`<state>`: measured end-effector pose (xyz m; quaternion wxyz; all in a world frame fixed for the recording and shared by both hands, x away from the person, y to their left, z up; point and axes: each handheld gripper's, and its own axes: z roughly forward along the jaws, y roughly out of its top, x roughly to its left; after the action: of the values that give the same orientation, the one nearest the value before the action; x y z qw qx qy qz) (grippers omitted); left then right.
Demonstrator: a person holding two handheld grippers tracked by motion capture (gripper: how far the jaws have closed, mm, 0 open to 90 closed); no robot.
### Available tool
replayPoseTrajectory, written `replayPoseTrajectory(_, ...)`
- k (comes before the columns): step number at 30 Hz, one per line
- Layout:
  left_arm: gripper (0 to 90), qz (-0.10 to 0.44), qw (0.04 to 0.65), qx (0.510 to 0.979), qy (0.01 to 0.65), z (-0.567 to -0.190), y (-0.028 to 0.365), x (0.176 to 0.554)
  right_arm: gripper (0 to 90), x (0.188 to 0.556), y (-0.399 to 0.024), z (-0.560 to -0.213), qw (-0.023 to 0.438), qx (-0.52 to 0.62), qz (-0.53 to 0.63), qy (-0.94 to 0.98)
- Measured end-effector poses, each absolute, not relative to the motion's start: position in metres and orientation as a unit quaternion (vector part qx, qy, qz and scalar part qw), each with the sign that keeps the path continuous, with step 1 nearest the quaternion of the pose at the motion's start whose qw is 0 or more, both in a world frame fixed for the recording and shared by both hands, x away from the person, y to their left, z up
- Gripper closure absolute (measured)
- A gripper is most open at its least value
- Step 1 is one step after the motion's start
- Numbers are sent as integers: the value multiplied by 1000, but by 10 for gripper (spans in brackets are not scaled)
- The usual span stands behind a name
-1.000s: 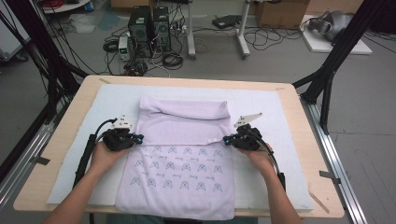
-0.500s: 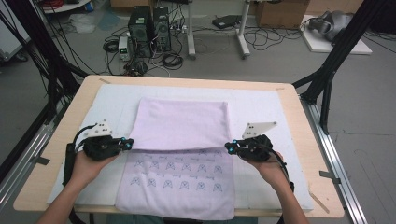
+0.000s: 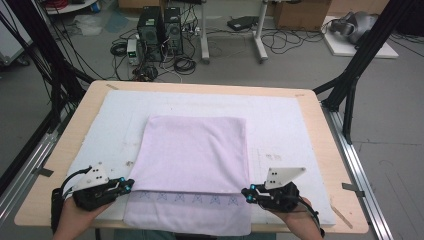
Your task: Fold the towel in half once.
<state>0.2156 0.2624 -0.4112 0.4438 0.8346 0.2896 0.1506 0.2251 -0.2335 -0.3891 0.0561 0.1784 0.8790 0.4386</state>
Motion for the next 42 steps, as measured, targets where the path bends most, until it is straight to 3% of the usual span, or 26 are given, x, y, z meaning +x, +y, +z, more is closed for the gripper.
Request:
replayPoseTrajectory(3,859,137,448,834,291,-416,263,206,847,218,-233,-397,36,178,441,879)
replayPoseTrajectory(5,716,135,445,834,297,-419,263,205,740,220,-234,-403,23,187,445,875)
replayPoseTrajectory(7,679,130,447,836,291,-420,261,205,708,224,-236,-406,16,197,456,868)
replayPoseTrajectory(14,714,108,423,858,272,-434,249,209,668,235,-223,-434,17,189,424,885)
replayPoseTrajectory(19,750,99,422,856,282,-445,250,212,704,236,-217,-445,23,186,407,894)
replayPoseTrajectory(25,866,110,421,855,282,-447,247,212,863,236,-216,-444,24,182,400,898)
replayPoseTrajectory(42,897,134,442,841,281,-416,254,180,879,220,-229,-408,28,174,438,881)
